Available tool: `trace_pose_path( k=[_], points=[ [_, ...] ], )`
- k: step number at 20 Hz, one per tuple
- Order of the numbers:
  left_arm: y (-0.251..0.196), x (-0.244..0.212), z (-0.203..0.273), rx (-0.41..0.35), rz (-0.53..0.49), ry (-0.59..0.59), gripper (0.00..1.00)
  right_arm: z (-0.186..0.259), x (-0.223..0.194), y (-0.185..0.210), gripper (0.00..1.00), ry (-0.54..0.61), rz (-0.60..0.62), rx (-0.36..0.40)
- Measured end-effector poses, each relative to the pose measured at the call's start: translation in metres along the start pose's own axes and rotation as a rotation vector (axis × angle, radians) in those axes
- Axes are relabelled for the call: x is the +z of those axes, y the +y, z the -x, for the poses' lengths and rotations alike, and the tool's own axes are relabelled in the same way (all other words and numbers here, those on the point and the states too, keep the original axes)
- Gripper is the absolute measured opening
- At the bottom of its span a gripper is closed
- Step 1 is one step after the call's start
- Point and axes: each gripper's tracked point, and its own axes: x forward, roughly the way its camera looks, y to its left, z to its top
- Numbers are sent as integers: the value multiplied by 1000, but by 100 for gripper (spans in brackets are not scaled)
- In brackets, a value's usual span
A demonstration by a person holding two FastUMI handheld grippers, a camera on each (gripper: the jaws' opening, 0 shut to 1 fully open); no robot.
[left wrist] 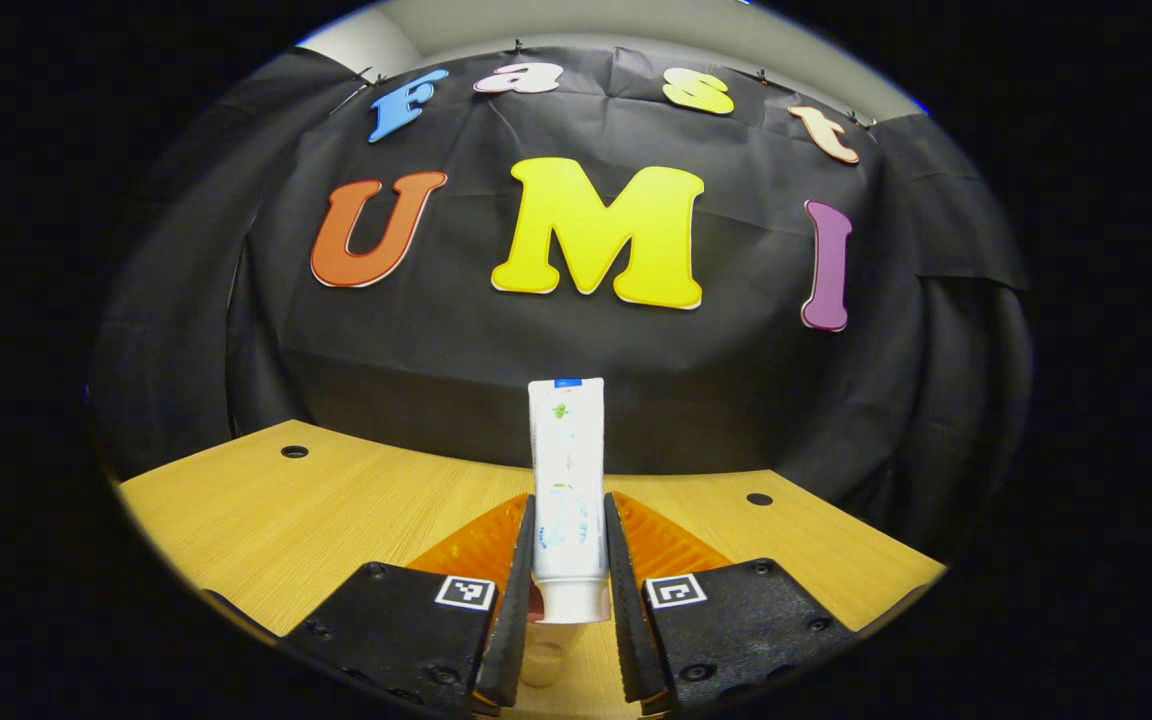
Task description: Put the toothbrush and toothpaste on the desktop into the cup, then pick up the cup and place it on the coaster on the desktop.
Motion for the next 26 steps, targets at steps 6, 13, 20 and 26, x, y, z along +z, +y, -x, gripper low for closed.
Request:
trace_pose_path(
  k=[6,13,20,26],
  points=[
    [2,0,-7,-23,6,-19,41,-5,-7,-3,1,17,-11,-18],
    [4,-8,-12,-13,-20,6,42,-14,-12,0,1,38,-3,-8],
    [2,-8,-17,-6,-35,10,48,-14,-13,-2,1,43,-4,-10],
    [0,4,-11,-7,-31,-17,50,-14,-14,-2,1,47,-5,-11]
  ],
)
